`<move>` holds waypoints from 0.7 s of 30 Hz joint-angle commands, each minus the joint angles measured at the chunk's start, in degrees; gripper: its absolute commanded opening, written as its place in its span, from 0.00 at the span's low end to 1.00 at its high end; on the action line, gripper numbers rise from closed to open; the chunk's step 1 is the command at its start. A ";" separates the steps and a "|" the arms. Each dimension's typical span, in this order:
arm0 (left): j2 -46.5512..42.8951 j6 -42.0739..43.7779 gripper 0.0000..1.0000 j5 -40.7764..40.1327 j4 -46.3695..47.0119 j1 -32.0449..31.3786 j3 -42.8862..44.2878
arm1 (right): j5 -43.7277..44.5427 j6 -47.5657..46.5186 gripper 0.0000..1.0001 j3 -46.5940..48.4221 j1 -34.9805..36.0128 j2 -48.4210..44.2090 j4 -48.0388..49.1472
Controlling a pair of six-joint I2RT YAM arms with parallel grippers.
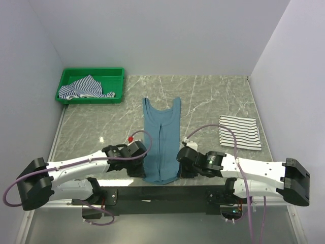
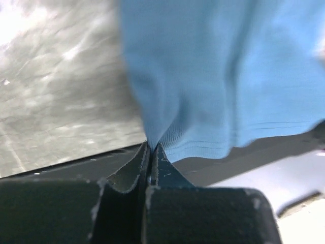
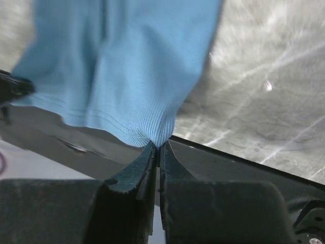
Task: Fold and stack the tank tops
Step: Fold the tank top
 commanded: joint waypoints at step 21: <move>26.13 18.28 0.02 -1.61 12.43 28.21 32.13 | -7.21 -25.22 0.00 29.15 -33.51 28.40 12.94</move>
